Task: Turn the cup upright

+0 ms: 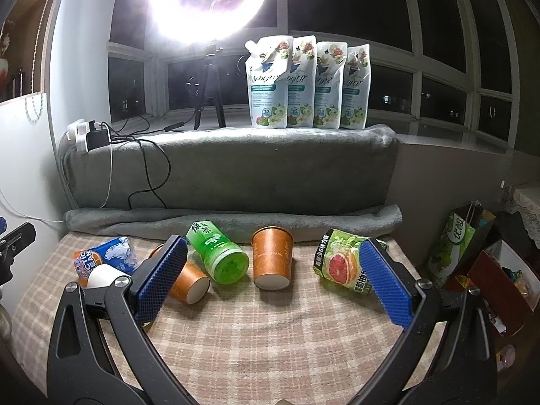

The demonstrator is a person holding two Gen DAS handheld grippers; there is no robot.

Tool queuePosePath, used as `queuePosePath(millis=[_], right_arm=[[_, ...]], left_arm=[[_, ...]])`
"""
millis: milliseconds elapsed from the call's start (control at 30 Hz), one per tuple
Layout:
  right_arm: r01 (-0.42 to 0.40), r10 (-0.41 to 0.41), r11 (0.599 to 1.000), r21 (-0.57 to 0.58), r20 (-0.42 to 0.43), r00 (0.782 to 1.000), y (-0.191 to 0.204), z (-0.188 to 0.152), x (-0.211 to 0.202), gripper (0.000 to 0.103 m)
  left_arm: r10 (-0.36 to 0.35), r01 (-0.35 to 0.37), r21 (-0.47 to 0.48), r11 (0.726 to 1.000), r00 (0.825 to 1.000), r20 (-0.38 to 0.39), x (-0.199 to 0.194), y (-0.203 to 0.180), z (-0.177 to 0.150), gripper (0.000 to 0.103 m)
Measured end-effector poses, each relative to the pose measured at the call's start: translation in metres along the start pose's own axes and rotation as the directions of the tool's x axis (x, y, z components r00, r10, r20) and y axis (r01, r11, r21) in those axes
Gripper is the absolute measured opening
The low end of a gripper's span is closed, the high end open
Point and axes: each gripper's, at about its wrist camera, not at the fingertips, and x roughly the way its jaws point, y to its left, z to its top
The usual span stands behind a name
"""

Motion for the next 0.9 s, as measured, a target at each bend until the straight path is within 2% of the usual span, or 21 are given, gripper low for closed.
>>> queuePosePath(millis=[167, 300, 367, 433, 567, 633, 700, 800, 900], right_arm=[[-0.045, 0.045, 0.999, -0.019, -0.021, 0.999, 0.005, -0.001, 0.008, 0.103], [-0.130, 0.127, 0.990, -0.049, -0.057, 0.990, 0.014, -0.001, 0.018, 0.103], [-0.178, 0.174, 0.982, -0.055, -0.079, 0.982, 0.018, -0.001, 0.024, 0.103], [-0.250, 0.242, 0.966, -0.061, -0.113, 0.964, 0.025, -0.002, 0.032, 0.103], [-0.400, 0.374, 0.911, -0.096, -0.213, 0.903, 0.045, -0.006, 0.053, 0.103], [-0.477, 0.432, 0.870, -0.124, -0.276, 0.859, 0.061, -0.011, 0.065, 0.103], [-0.534, 0.464, 0.831, -0.156, -0.336, 0.820, 0.075, -0.013, 0.077, 0.103], [-0.626, 0.500, 0.748, -0.221, -0.433, 0.750, 0.100, -0.017, 0.090, 0.103], [-0.685, 0.513, 0.680, -0.263, -0.497, 0.700, 0.118, -0.018, 0.097, 0.103]], left_arm=[[0.012, -0.012, -0.003, 1.000, 1.000, -0.006, 0.003, 0.005, -0.002, 0.103], [0.028, -0.029, -0.016, 0.999, 0.999, -0.018, 0.005, 0.015, -0.006, 0.103], [0.036, -0.036, -0.016, 0.999, 0.999, -0.034, 0.008, 0.021, -0.009, 0.103], [0.035, -0.036, -0.015, 0.999, 0.998, -0.055, 0.010, 0.026, -0.013, 0.103], [0.030, -0.033, -0.023, 0.999, 0.994, -0.104, 0.015, 0.037, -0.023, 0.103], [0.025, -0.028, -0.030, 0.999, 0.992, -0.121, 0.015, 0.043, -0.027, 0.103], [0.021, -0.027, -0.038, 0.999, 0.991, -0.136, 0.015, 0.047, -0.030, 0.103], [0.013, -0.022, -0.054, 0.998, 0.986, -0.164, 0.013, 0.056, -0.036, 0.103], [-0.003, -0.015, -0.086, 0.996, 0.978, -0.206, 0.013, 0.067, -0.043, 0.103]])
